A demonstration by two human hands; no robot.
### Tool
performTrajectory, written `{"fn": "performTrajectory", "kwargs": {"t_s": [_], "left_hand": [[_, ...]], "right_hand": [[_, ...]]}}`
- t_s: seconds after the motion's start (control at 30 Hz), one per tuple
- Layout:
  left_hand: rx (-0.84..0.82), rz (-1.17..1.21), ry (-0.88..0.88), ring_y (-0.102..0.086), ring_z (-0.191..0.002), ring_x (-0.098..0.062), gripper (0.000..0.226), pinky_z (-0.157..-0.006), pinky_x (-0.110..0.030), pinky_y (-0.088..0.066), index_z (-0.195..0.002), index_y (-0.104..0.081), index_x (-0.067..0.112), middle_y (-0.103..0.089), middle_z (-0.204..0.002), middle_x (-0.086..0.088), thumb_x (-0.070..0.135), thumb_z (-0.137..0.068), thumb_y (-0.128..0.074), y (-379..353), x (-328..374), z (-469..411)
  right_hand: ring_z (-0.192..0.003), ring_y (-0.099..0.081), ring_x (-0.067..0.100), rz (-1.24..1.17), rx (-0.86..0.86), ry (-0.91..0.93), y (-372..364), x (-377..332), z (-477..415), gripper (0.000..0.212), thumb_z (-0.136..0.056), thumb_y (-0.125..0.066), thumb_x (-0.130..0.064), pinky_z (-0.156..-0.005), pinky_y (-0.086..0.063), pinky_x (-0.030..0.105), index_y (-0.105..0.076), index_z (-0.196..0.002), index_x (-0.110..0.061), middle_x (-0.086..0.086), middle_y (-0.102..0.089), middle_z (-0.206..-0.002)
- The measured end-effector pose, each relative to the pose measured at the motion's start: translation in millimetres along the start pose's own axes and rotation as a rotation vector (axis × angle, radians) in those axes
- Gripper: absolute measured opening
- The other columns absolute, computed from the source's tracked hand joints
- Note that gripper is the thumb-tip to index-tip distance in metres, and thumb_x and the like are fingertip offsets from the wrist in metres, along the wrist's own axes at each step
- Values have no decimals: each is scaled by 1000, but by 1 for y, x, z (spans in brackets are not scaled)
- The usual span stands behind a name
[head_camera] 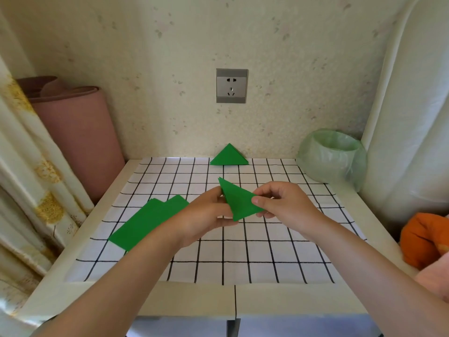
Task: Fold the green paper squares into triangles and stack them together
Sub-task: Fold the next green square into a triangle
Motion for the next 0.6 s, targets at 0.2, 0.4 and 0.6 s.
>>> {"fn": "performTrajectory", "kwargs": {"t_s": [0.2,0.4,0.6], "left_hand": [[274,-6,-149,-71,-99,-24,20,-81,-33,-60,-114,-63,4,-74,-104,-10,5,-94,-59,-7,-1,-3],[275,9,-152,-73,-91,-22,20,-72,-30,-60,-114,-62,3,-75,-99,-11,2,-95,-56,-11,-1,-1],[282,-29,-198,-73,-87,-28,44,-71,-40,-61,-127,-49,23,-73,-96,-16,-2,-93,-58,-11,1,0]], "right_hand": [[-61,-66,19,-94,16,-7,-3,-5,2,18,-88,-70,-4,-58,-52,33,-66,-103,-14,8,-73,-88],[-58,-61,16,-49,-3,-59,1,-4,2,12,-90,-70,-16,-52,-48,28,-74,-101,-15,5,-73,-83],[-54,-57,14,-21,-6,-66,5,-6,3,5,-89,-72,-17,-52,-49,25,-76,-88,-16,9,-68,-70]]}}
Point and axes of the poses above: each hand's wrist, its own z-axis away from the middle knuckle, its own y-axis out of the back of the hand, x = y × z, the point moved 1 cm from there along -z, towards the middle knuckle
